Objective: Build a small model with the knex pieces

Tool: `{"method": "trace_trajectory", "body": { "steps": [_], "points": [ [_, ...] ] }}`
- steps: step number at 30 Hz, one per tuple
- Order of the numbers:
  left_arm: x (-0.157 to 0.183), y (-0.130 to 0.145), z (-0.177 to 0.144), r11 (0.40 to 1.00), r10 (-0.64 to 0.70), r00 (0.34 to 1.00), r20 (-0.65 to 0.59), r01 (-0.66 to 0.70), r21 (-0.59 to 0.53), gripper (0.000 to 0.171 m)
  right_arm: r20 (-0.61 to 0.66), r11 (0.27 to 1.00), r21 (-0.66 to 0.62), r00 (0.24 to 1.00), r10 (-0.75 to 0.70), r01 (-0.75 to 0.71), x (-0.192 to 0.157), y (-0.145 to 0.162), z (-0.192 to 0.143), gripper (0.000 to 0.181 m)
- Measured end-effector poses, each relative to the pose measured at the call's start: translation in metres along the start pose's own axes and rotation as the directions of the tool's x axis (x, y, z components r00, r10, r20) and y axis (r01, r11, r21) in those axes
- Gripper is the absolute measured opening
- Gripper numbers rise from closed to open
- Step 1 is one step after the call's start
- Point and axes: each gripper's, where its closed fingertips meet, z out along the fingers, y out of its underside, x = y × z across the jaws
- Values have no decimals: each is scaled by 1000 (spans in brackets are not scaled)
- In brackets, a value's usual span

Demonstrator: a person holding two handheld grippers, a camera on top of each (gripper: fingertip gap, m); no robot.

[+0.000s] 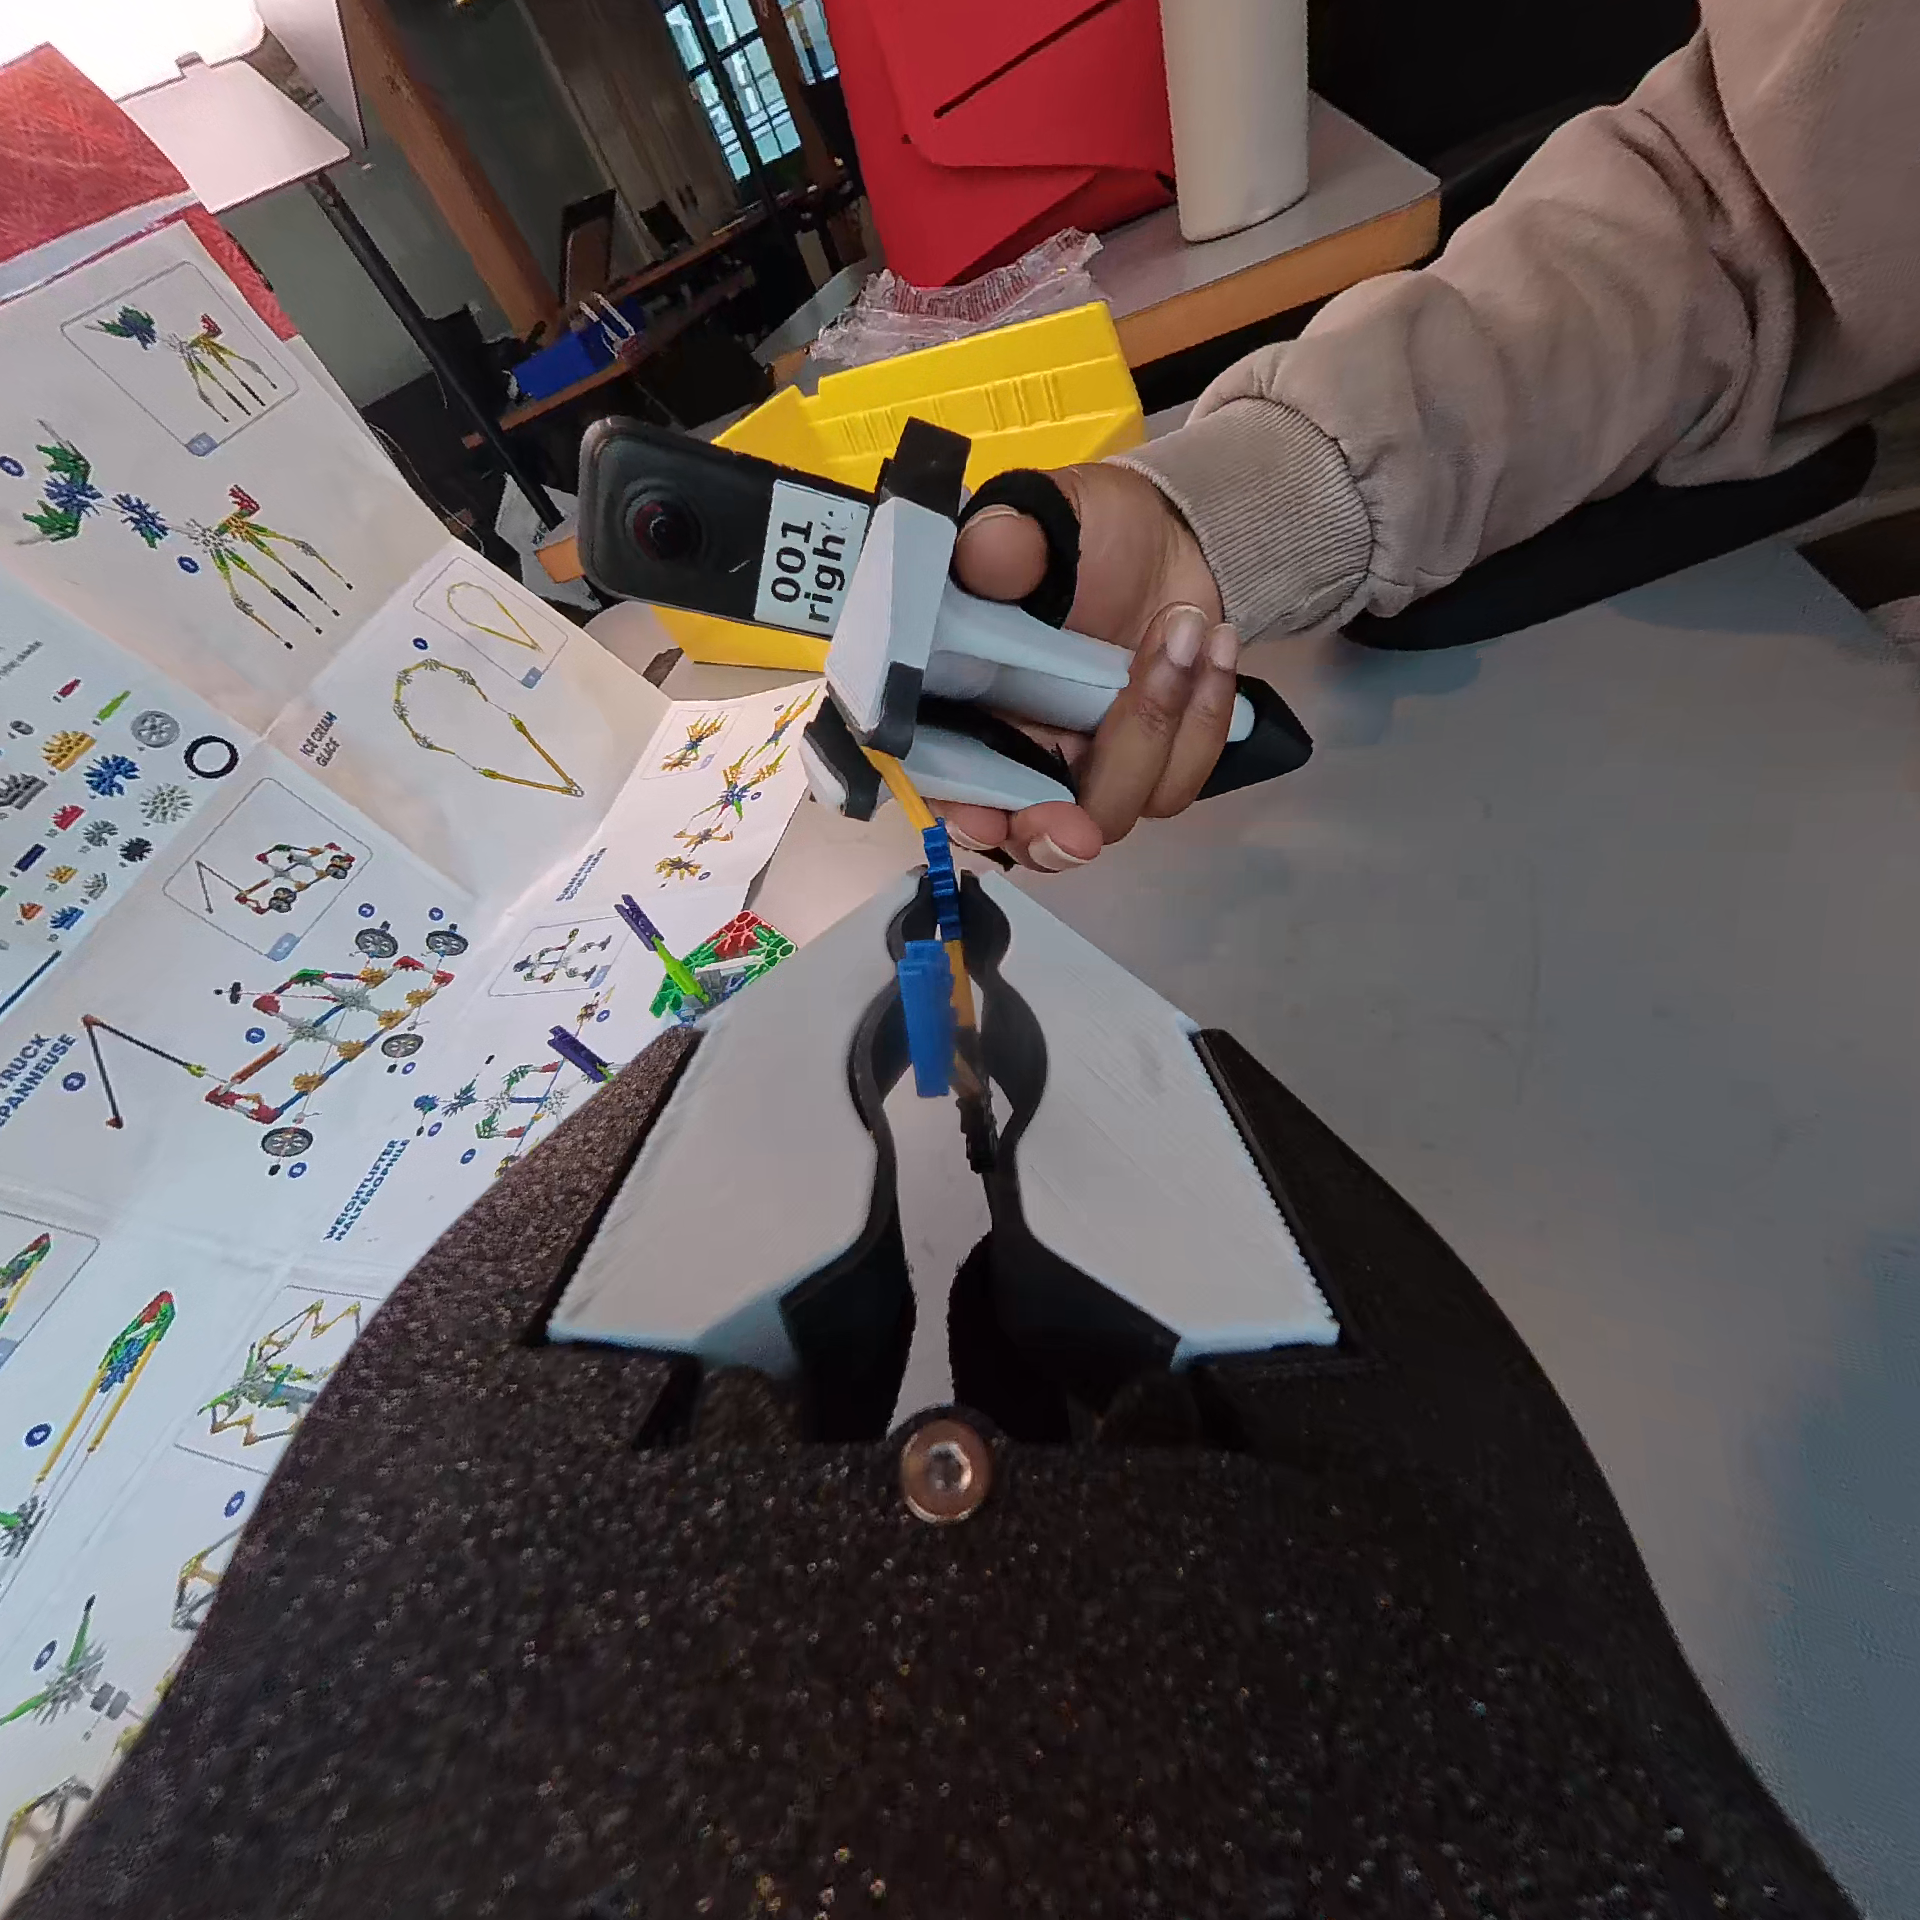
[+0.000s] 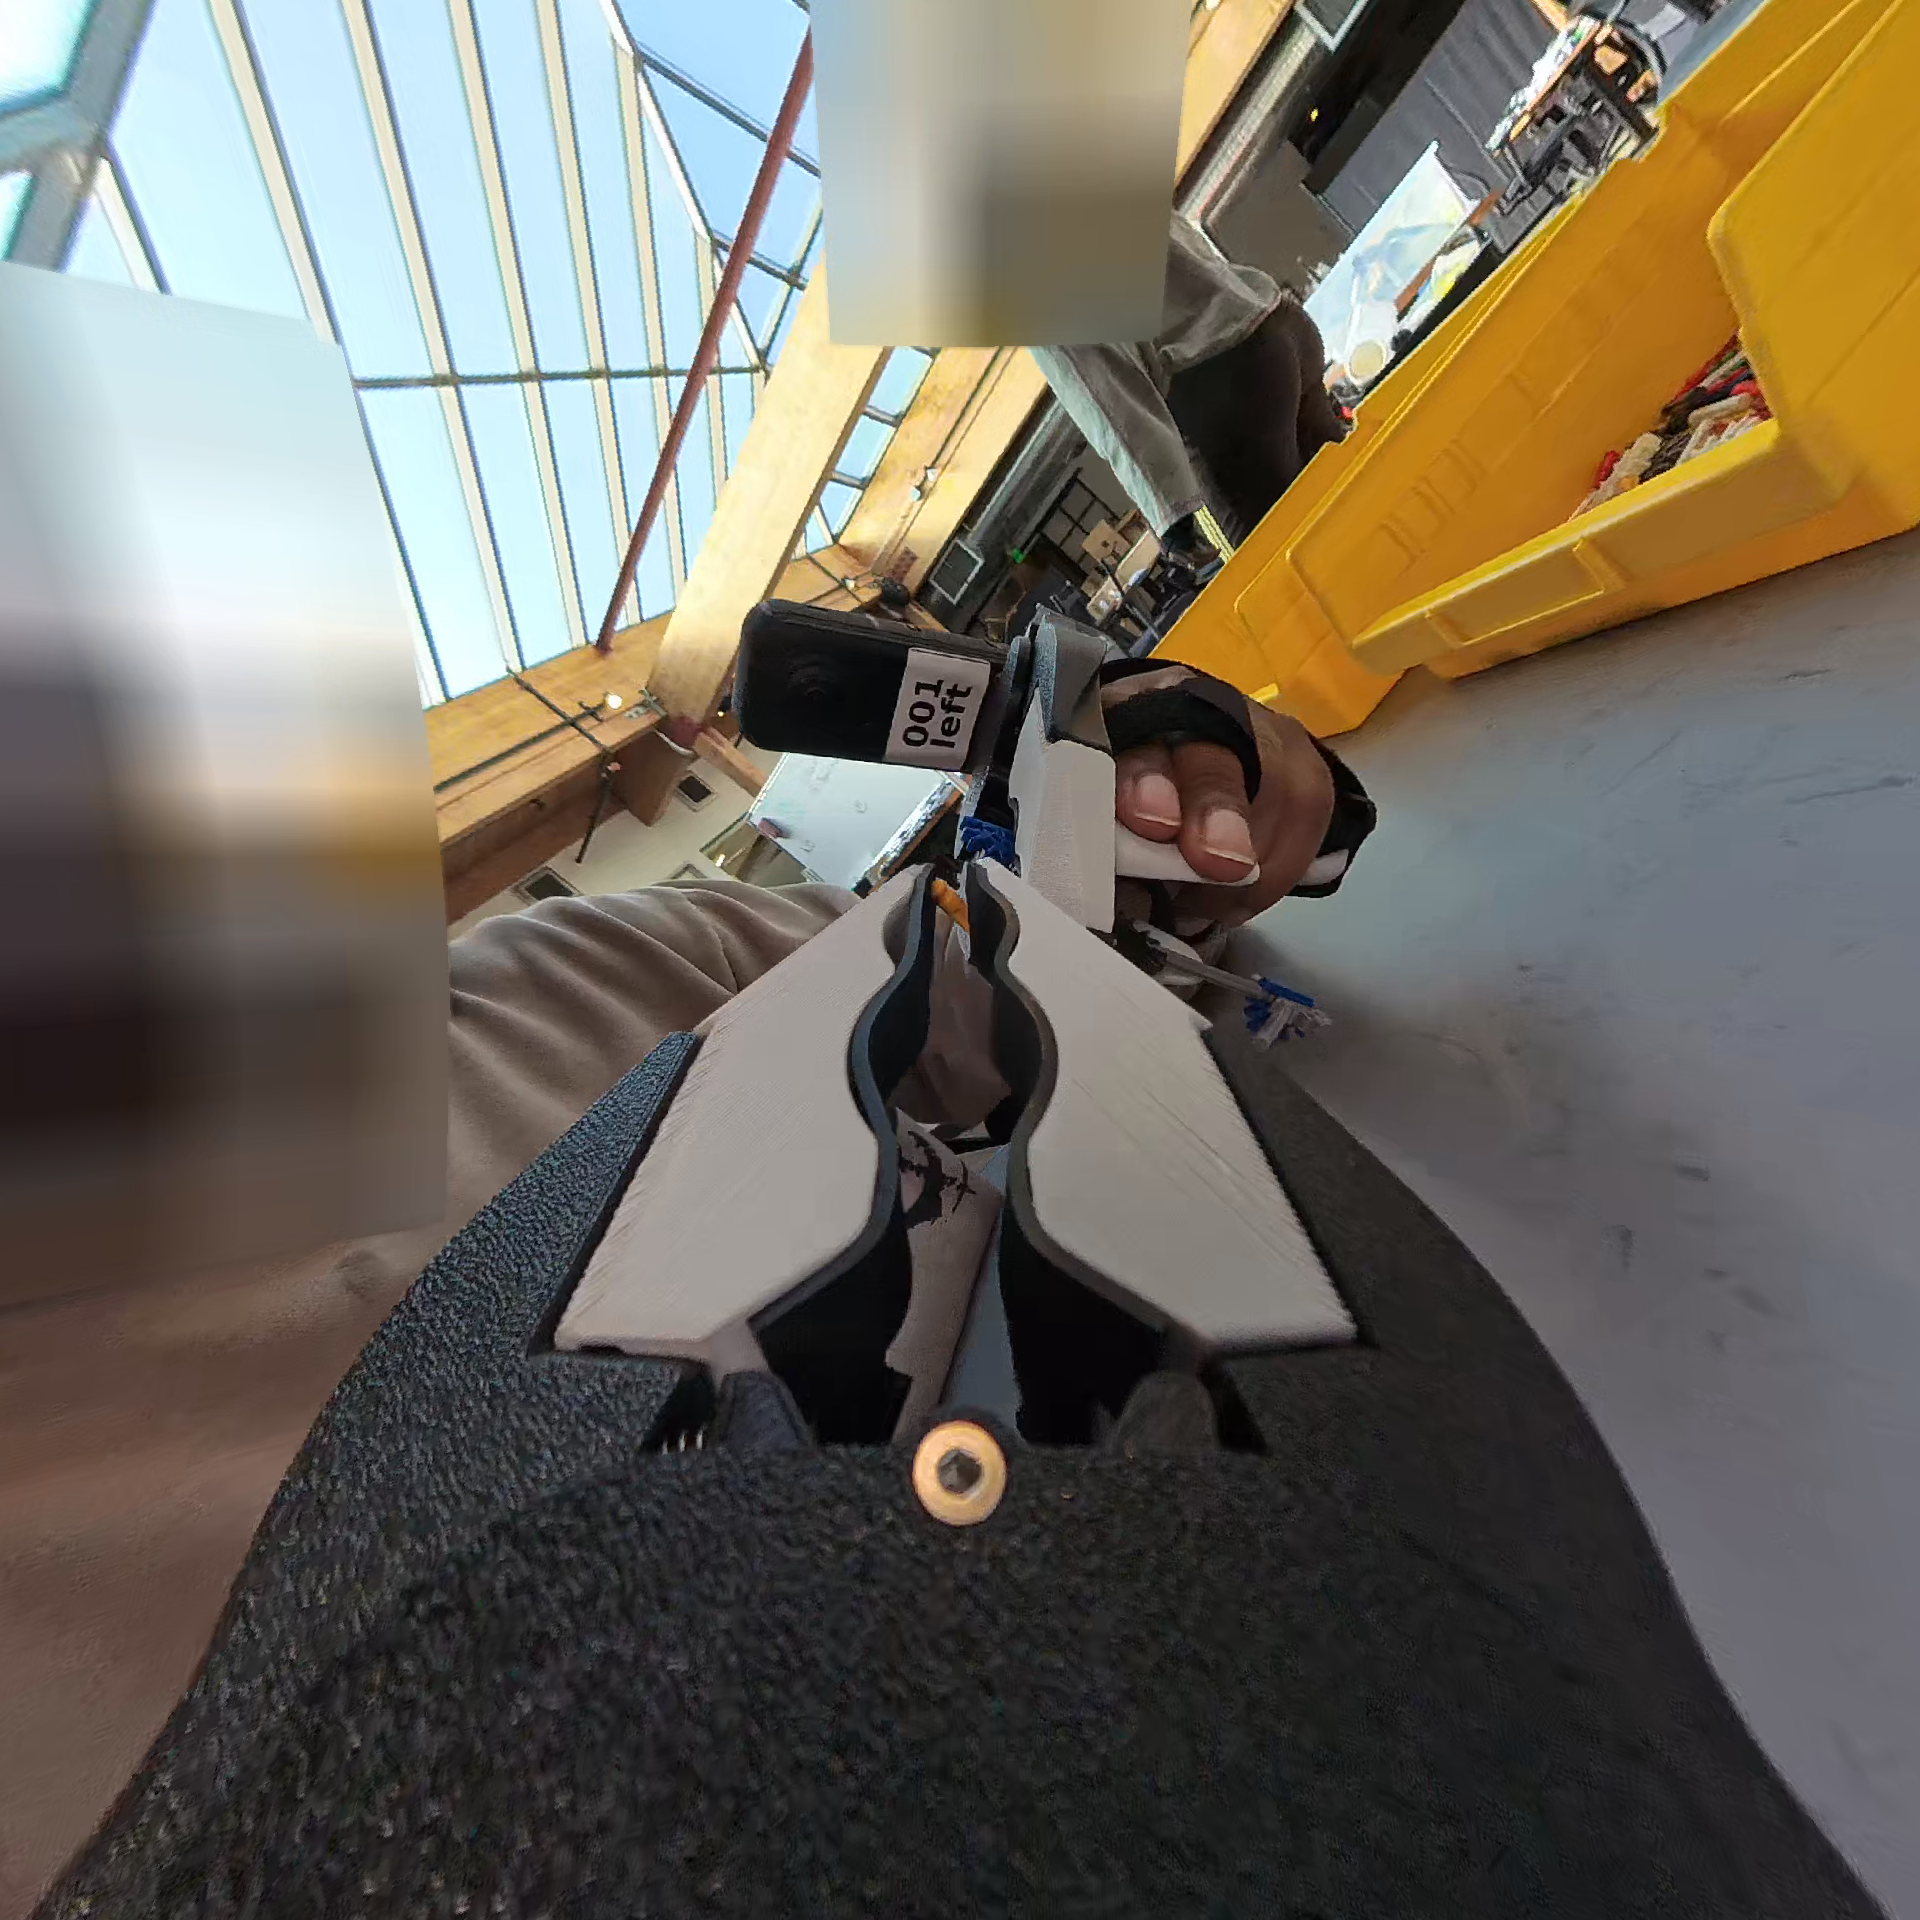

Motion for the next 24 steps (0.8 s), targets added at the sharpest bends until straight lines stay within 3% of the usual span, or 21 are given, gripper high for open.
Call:
{"method": "trace_trajectory", "body": {
  "steps": [4, 6, 9, 12, 16, 19, 24],
  "points": [
    [9, -10, -1, 997, 64, 998, -19, -63, 39, 2, 31, 999, 5, 999, 44, -44, 1, 2, -1, 1],
    [14, -17, 1, 993, 109, 994, -19, -108, 43, 1, 111, 998, 6, 992, 65, -66, -6, 5, 0, 1],
    [19, -25, 0, 994, 88, 995, -45, -84, 75, 1, 157, 999, -6, 987, -30, 31, -24, 6, 5, 1],
    [14, -19, -2, 997, 52, 998, -44, -49, 65, 2, 156, 995, 68, 985, -76, 66, -29, -8, -1, 1],
    [4, -6, 1, 999, -15, 1000, -21, 16, 32, 2, 54, 973, 157, 983, -178, 168, -24, -31, -18, 1],
    [-3, 4, 3, 998, -70, 998, 6, 70, -2, 2, -97, 931, 156, 943, -317, 329, -22, -47, -30, 1],
    [-14, 9, 3, 990, -140, 989, 46, 140, -4, 2, -436, 797, 45, 730, -526, 602, -18, -85, -67, 1]
  ]
}}
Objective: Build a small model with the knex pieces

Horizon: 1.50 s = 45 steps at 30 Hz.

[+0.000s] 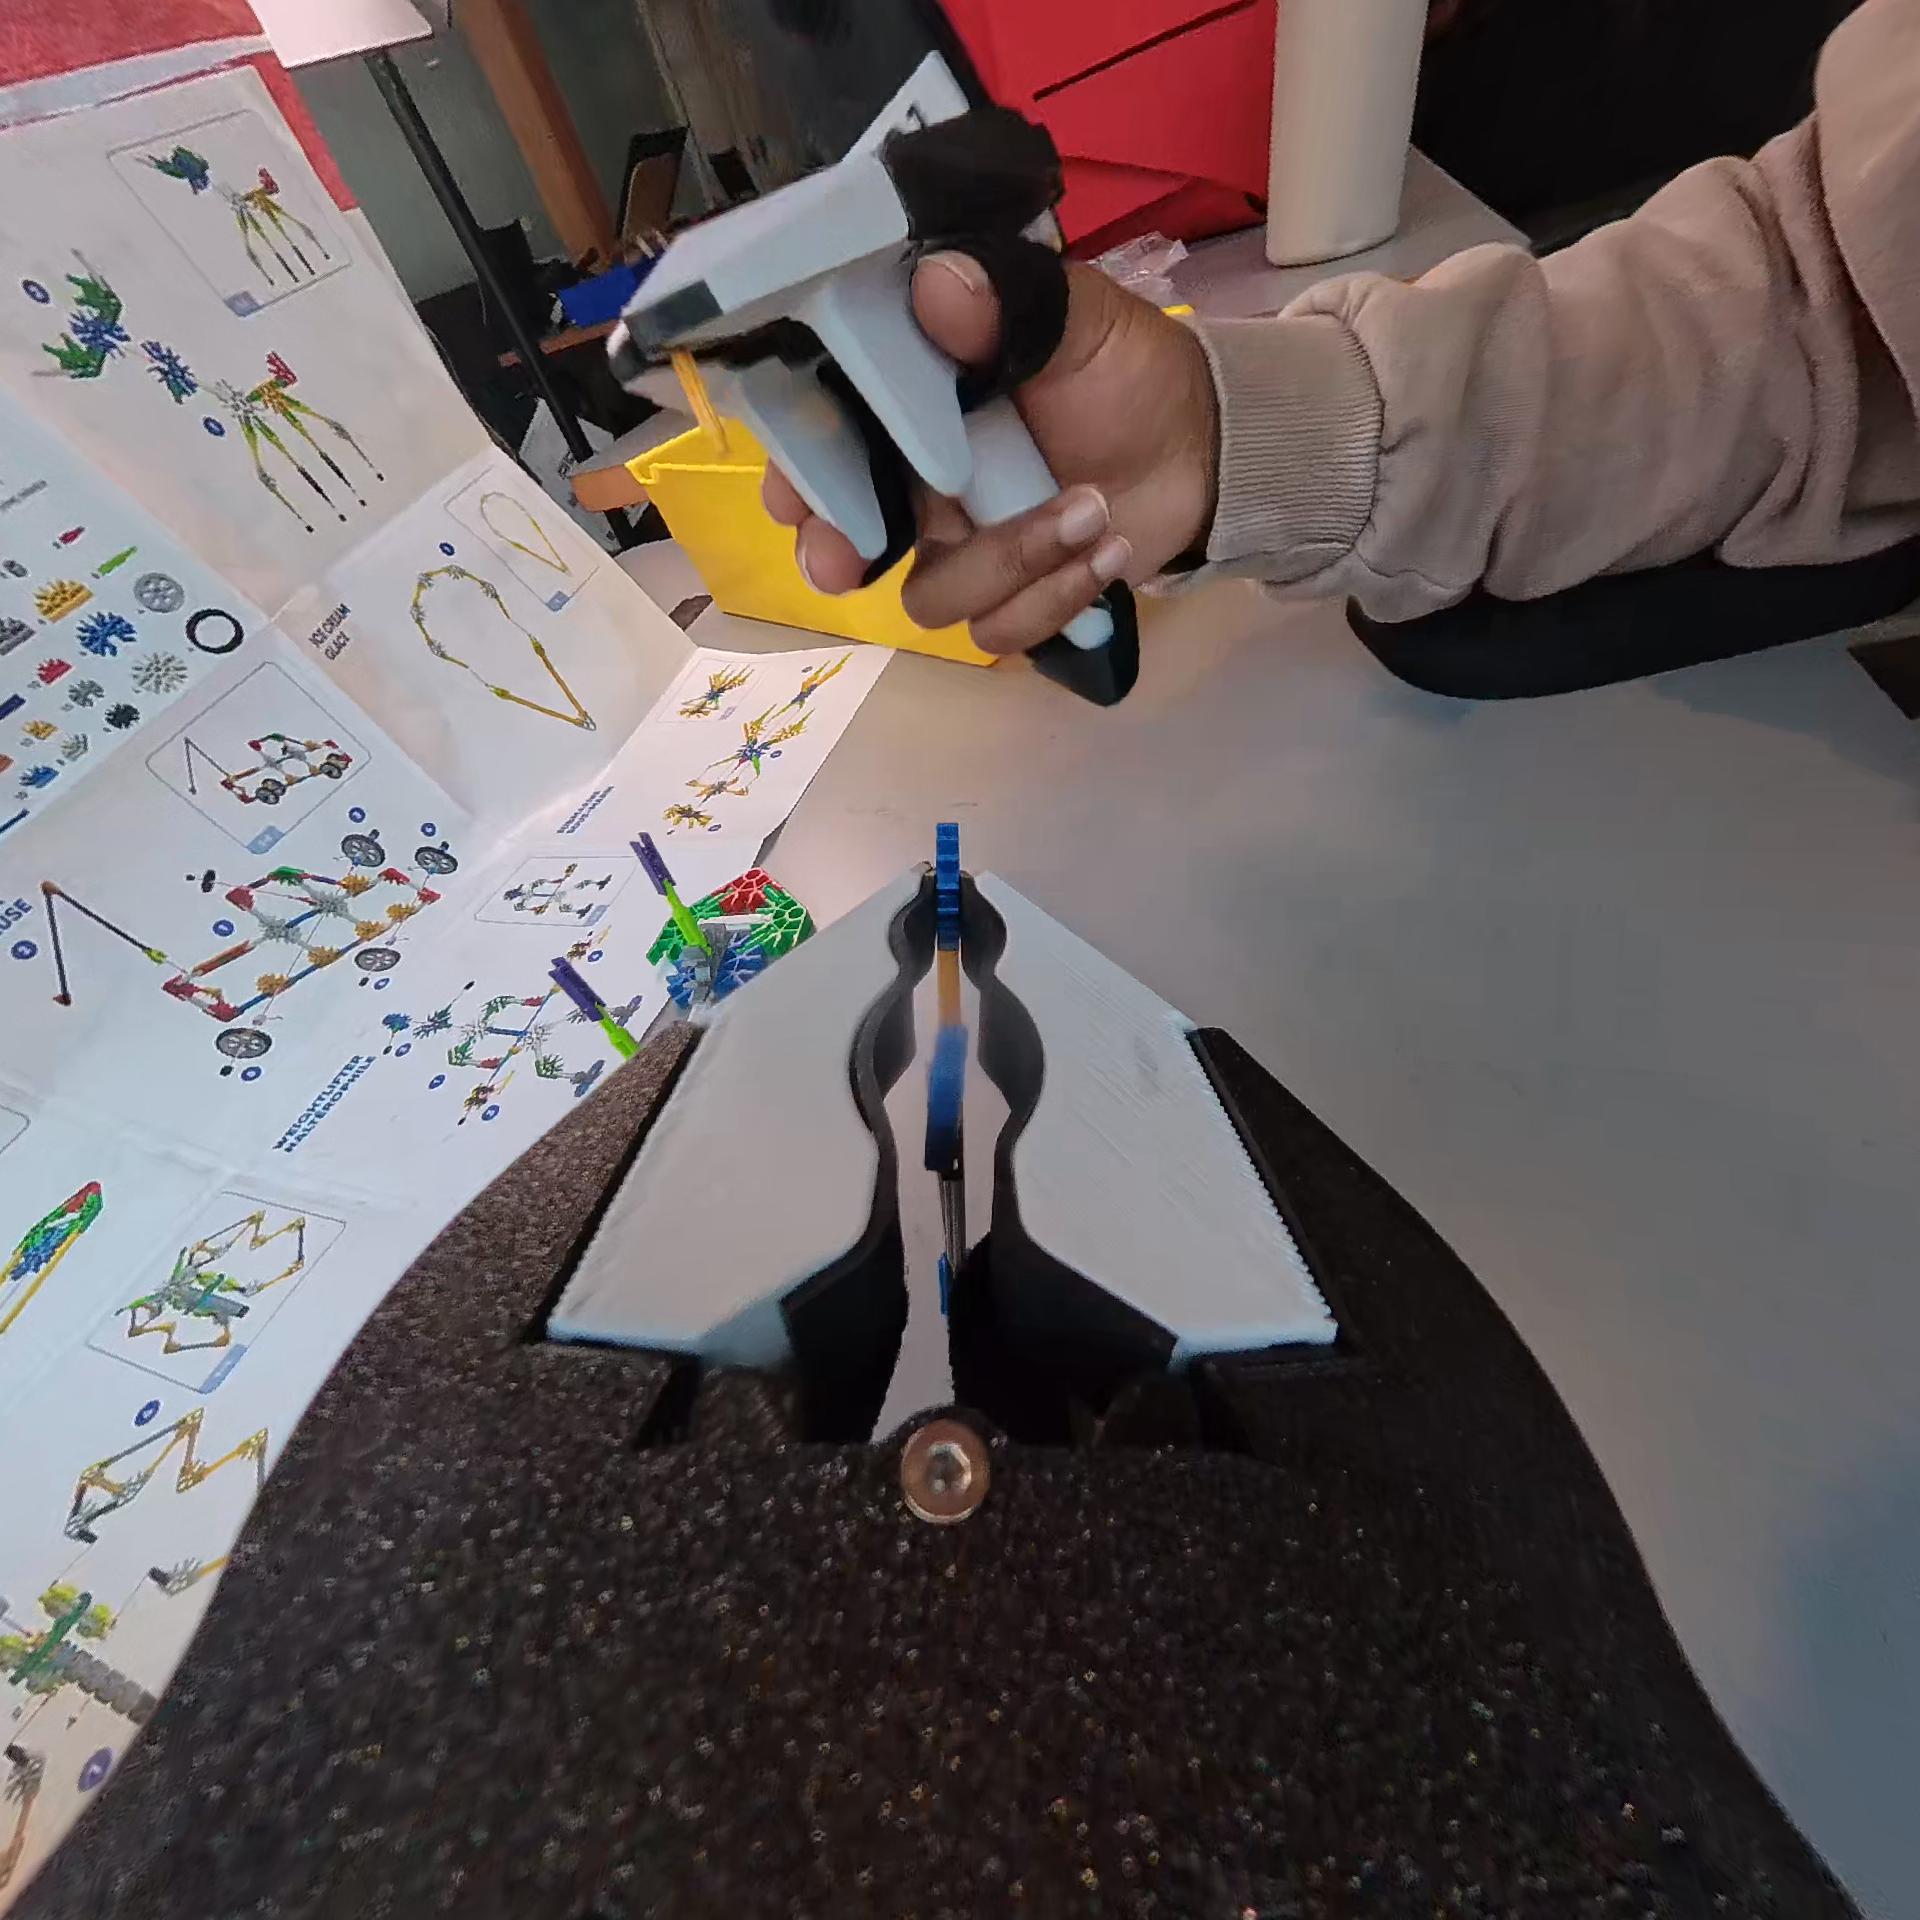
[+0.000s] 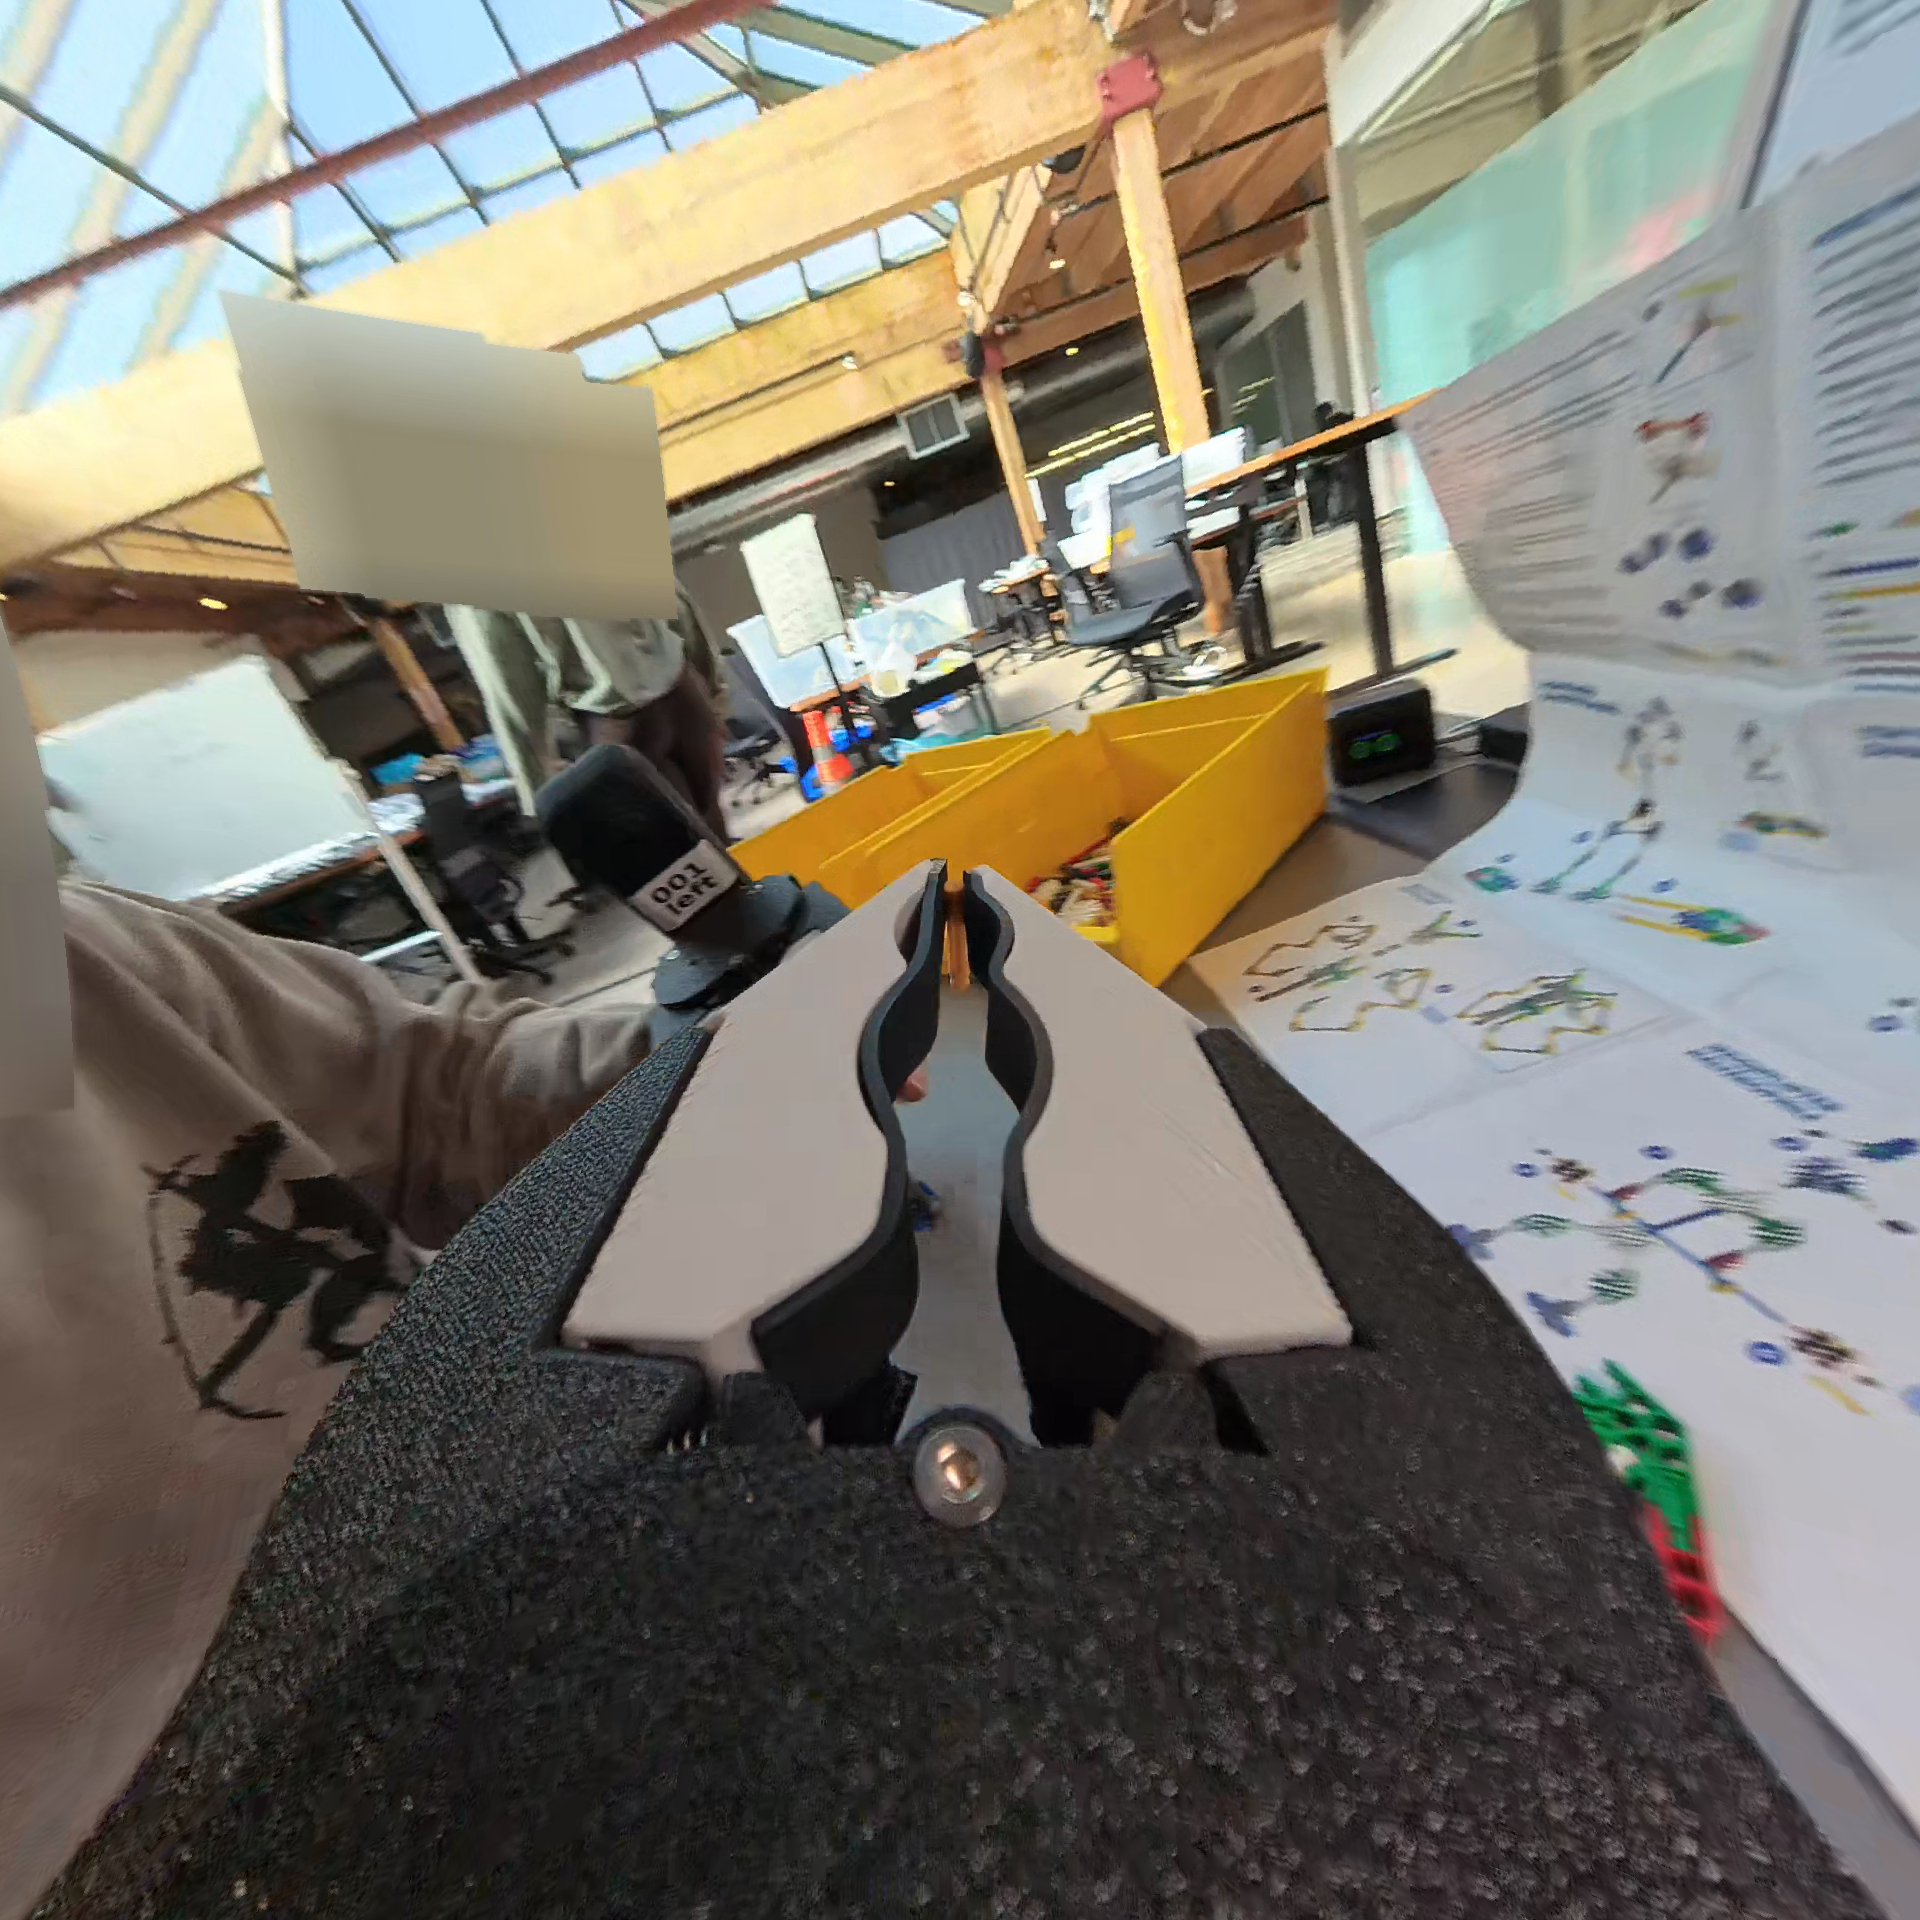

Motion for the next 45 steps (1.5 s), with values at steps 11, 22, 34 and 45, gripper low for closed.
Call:
{"method": "trace_trajectory", "body": {
  "steps": [11, 22, 34, 45],
  "points": [
    [-10, 4, 1, 994, -107, 994, 9, 107, 23, 2, -807, 811, -568, 97, -583, 142, 152, -90, -254, 2],
    [-12, 4, 1, 968, -241, 970, -22, 242, 68, 2, -815, 818, -527, 137, -563, 228, 141, -107, -261, 48],
    [-1, -9, -2, 964, -237, 966, -105, 247, 101, 2, 53, 855, -350, 919, -390, 383, -33, 44, 16, 26],
    [22, 1, 6, 980, -187, 962, -199, 198, 33, 2, 138, 820, -434, 927, -349, 373, -40, 94, 31, 0]
  ]
}}
